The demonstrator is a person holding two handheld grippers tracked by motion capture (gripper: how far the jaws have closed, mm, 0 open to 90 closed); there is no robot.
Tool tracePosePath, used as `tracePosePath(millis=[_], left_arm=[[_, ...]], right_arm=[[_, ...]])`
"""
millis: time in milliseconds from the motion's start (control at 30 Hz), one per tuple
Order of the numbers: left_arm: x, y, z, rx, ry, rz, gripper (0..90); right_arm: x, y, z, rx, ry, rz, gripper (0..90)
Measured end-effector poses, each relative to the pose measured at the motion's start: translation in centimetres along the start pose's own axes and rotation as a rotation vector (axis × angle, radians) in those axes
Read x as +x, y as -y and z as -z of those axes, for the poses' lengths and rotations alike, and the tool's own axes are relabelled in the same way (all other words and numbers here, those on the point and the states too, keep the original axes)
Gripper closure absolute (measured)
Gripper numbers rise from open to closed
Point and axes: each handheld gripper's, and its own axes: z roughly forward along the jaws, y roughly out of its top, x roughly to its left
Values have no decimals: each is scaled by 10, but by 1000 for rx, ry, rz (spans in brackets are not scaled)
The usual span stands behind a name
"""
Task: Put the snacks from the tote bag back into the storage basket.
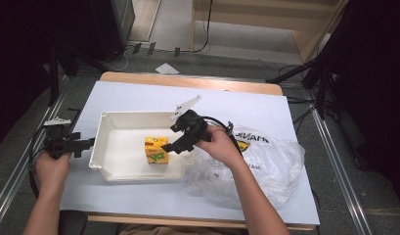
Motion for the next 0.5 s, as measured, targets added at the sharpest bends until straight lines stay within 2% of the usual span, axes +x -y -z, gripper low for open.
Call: tracePosePath(millis=[400, 500], left_arm=[[-1, 0, 0, 1, -2, -2, 156], [0, 0, 0, 0, -4, -1, 156]], right_arm=[[-8, 20, 23, -23, 60, -46, 228], [-9, 25, 29, -39, 62, -54, 228]])
